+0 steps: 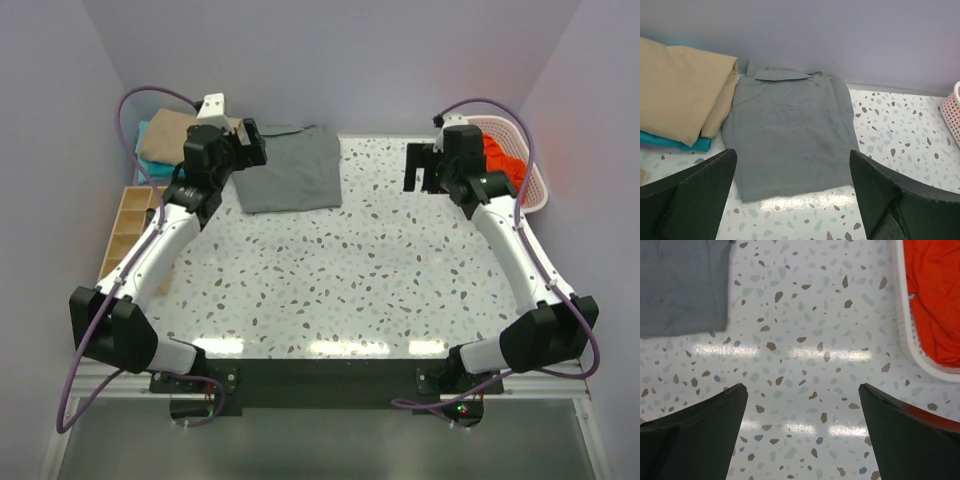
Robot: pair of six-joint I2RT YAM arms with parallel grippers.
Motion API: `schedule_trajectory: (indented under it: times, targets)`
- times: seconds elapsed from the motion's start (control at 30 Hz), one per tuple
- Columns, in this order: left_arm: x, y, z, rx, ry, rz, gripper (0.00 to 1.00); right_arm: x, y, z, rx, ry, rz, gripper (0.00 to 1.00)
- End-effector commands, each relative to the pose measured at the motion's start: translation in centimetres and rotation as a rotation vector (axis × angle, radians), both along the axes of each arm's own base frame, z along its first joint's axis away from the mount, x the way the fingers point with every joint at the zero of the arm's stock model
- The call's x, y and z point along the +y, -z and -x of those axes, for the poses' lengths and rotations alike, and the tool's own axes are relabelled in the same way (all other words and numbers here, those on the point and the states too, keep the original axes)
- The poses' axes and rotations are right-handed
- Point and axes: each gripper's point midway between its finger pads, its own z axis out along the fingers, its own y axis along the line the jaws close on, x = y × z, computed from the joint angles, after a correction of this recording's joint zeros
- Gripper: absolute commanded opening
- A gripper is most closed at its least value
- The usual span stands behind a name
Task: Fold and stack the t-shirts
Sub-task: Grab the tshirt from the pile
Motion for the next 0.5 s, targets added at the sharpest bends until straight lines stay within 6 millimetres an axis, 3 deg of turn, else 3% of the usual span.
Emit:
schedule_trajectory:
  times: [0.0,0.1,0.13,0.17,0.2,0.3,0.47]
  targets:
    - [1.7,-4.2,-2.3,-0.095,-0.088,0.016,1.0,-1.5,-5.2,-2.8,-0.156,0.064,0.062,0.99]
    - [2.9,-2.1,-4.3,-0.01,-0.091,0.023,1.0,-1.4,-4.4,-4.5,-0.15,0.034,0.108,0.99]
    - [2.8,-1.6,-4.6,0.008,-0.07,0.038,1.0,-3.3,-4.0,-5.0,-0.138,0.127,0.168,0.99]
    - [4.0,-1.1,-5.0,0.025,-0.095,0.053,1.0,-3.9,-3.8,-5.4,-0.126,0.169,0.181,0.99]
    - [4.3,-0.5,-5.3,0.036,-0.097,0.074,1.0,-4.4,-2.8,-6.3,-0.089,0.186,0.207,0.99]
    - [4.7,0.4,-6.4,0.031,-0.052,0.121,1.0,-6.9,-2.3,-7.6,-0.066,0.28,0.241,0.99]
    - [3.1,1.7,-6.5,0.031,0.062,0.157,1.0,-11.1,0.1,-9.6,-0.062,0.435,0.27,0.99]
